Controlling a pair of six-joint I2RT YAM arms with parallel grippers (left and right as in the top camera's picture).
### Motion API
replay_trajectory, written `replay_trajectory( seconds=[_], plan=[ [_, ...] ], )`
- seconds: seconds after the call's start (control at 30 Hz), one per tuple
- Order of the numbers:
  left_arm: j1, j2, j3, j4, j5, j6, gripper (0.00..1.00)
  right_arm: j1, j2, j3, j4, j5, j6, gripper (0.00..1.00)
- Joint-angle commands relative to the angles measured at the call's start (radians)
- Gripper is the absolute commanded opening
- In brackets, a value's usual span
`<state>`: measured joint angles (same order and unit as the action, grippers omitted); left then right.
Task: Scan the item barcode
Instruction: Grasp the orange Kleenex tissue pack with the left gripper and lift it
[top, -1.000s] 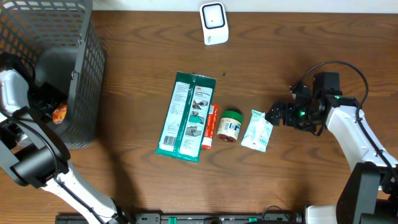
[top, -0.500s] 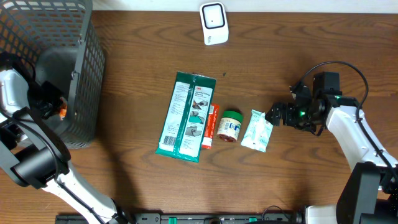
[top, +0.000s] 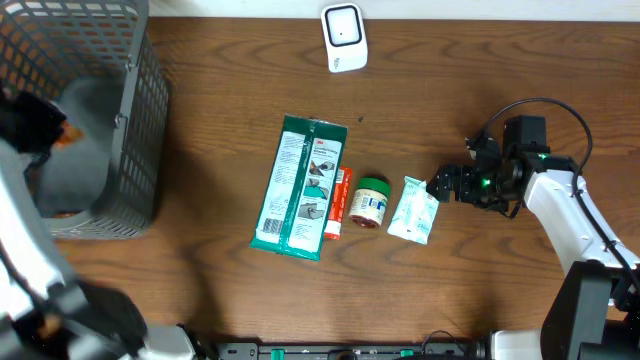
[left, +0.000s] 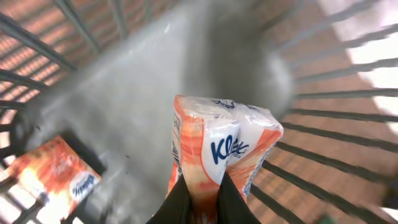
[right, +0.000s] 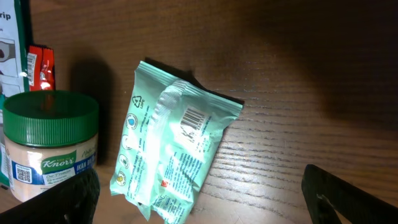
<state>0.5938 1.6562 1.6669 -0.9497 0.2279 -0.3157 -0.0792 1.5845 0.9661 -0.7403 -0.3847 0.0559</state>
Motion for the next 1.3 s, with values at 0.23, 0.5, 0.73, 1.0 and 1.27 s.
replay_trajectory(
  seconds=[0.23,0.5,0.73,1.0,1.27],
  plan=[
    [-0.224,-0.246,0.01,-0.163,0.236,0.053,0.13,0.009,-0.008,-0.004,-0.001,0.0,-0.001,0.99],
    [-0.599,-0.198,-0.175,-0.112,0.176,0.091,0.14,0.009,-0.008,-0.004,-0.001,0.0,-0.001,0.99],
    [-0.882,-0.083,-0.315,0.054,-0.139,-0.028,0.13,0.009,-0.008,-0.004,-0.001,0.0,-0.001,0.99],
    [-1.156,0.025,-0.317,0.099,-0.78,-0.137,0.13,0.009,-0.008,-0.004,-0.001,-0.001,-0.001,0.99],
    [-1.298,0.186,-0.317,0.096,-1.151,-0.172,0.13,0.009,-0.008,-0.004,-0.001,0.0,-0.001,0.99]
  ],
)
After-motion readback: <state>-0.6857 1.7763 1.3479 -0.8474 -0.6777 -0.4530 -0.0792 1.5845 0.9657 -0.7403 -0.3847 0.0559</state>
